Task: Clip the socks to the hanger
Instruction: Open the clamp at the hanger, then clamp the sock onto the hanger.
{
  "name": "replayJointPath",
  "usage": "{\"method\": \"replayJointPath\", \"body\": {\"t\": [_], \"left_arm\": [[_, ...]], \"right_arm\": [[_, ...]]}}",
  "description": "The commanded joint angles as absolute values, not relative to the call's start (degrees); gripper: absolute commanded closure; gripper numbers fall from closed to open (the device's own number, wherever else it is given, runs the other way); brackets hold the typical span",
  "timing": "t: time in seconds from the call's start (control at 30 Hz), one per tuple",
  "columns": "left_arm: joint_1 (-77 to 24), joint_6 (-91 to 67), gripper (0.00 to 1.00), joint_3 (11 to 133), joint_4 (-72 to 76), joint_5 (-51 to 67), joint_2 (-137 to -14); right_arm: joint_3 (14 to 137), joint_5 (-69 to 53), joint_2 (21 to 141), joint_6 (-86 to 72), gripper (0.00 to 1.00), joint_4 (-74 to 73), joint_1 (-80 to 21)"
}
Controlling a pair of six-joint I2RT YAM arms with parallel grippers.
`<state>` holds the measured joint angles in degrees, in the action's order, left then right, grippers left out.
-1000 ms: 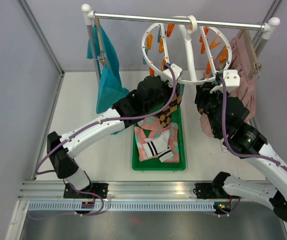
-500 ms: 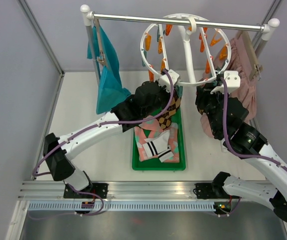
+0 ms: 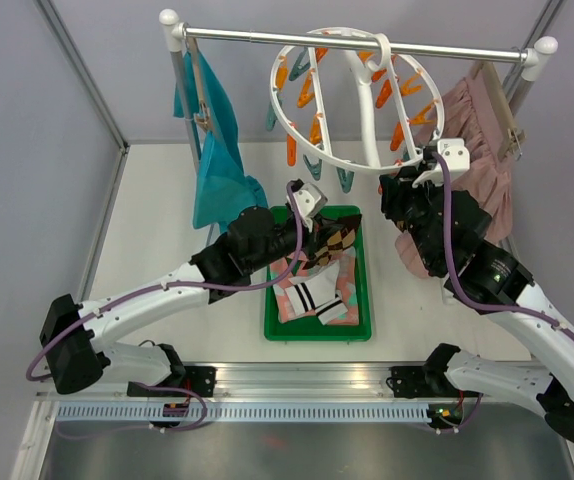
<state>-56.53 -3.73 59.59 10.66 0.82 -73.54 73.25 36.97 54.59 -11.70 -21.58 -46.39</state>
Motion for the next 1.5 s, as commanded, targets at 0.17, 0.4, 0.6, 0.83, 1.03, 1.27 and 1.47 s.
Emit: {"method": "replayJointPath", "body": {"t": [0.17, 0.4, 0.6, 0.83, 1.03, 1.27, 1.47], "left_arm": [[-57.6, -3.6, 0.98, 60.6, 22.7, 7.1, -73.6], [-57.5, -2.3, 0.98, 62.7, 24.0, 6.3, -75.1], [-57.5, -1.6, 0.98, 64.3, 24.1, 4.8, -75.9], [-57.6, -0.8, 0.98, 63.1, 26.0, 5.2, -75.1], [-57.5, 1.7, 0.98, 60.7, 28.2, 5.3, -73.5], [-57.6, 2.1, 0.98, 59.9, 28.8, 6.2, -72.7], [-57.5, 2.4, 0.98, 59.5, 29.0, 6.2, -72.2]], "right_arm": [[75.3, 30.4, 54.7, -14.9, 1.00, -21.7, -46.4], [75.7, 28.8, 54.3, -15.3, 1.00, -21.9, -46.6], [76.4, 27.7, 54.3, -16.0, 1.00, -22.1, -46.6], [76.9, 31.1, 54.9, -16.2, 0.99, -23.8, -46.5], [77.9, 33.6, 55.7, -16.2, 1.00, -25.0, -46.5], [78.5, 35.7, 57.0, -16.6, 1.00, -25.6, -46.5], [78.6, 35.9, 57.3, -16.8, 1.00, -25.8, -46.5]]}}
